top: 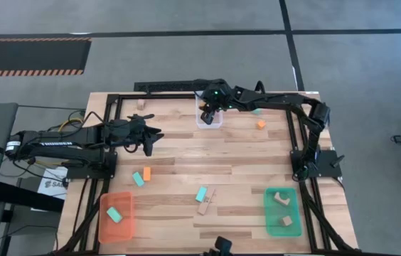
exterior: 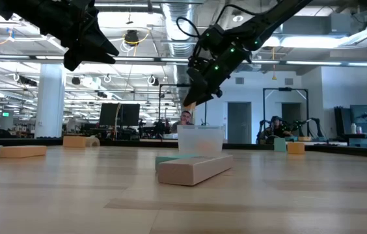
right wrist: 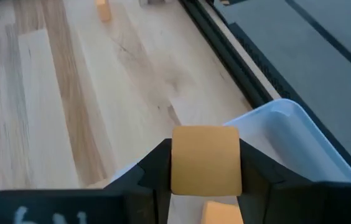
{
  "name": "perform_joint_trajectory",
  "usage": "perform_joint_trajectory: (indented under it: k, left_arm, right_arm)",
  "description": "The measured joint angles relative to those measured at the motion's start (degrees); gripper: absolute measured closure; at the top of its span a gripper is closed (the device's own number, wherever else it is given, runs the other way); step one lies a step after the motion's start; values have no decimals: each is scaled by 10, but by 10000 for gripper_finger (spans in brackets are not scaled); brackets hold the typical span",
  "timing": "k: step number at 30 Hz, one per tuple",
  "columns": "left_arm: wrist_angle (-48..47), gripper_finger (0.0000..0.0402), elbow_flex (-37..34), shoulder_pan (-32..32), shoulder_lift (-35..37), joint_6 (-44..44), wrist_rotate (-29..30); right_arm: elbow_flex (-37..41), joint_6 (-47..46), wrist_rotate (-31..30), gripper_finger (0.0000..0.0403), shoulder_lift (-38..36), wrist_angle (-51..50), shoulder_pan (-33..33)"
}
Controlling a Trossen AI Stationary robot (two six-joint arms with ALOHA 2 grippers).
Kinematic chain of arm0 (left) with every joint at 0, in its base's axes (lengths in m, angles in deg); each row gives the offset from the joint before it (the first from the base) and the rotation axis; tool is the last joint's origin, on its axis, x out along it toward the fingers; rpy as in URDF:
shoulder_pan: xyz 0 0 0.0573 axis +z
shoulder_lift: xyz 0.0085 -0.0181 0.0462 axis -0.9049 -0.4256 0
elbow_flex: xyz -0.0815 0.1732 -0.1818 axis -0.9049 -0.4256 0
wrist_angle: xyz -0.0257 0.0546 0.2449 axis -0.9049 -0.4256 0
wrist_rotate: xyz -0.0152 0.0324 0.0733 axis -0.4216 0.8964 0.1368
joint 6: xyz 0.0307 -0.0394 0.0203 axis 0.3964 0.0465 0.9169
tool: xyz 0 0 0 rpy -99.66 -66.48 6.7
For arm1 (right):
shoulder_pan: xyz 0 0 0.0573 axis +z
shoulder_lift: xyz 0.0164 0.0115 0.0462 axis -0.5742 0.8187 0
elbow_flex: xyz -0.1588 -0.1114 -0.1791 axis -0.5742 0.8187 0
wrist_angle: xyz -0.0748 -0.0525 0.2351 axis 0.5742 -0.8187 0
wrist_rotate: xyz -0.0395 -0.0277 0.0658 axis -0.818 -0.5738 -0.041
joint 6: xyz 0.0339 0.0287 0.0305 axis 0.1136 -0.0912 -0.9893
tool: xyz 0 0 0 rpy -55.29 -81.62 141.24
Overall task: Sort & place blocks by color
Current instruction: Put the orange block into the transparent white bin, then put the sky blue block into the transparent orange bin
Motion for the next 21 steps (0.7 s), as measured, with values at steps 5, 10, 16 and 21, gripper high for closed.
perform_joint_trajectory:
  k: [5, 10, 16, 21]
  left_arm:
    - [0, 285, 0, 0, 0, -1, 2]
    - [0, 285, 0, 0, 0, -2, 3]
    - [-1, 285, 0, 0, 0, -4, 3]
    - [-1, 285, 0, 0, 0, -5, 3]
  right_arm:
    - [-30, 5, -9, 255, 33, -16, -2]
    - [-63, -13, -10, 254, 61, -61, -9]
    - [-76, -33, -17, 207, 69, -99, -12]
    - [-76, -46, -25, 162, 68, -103, -20]
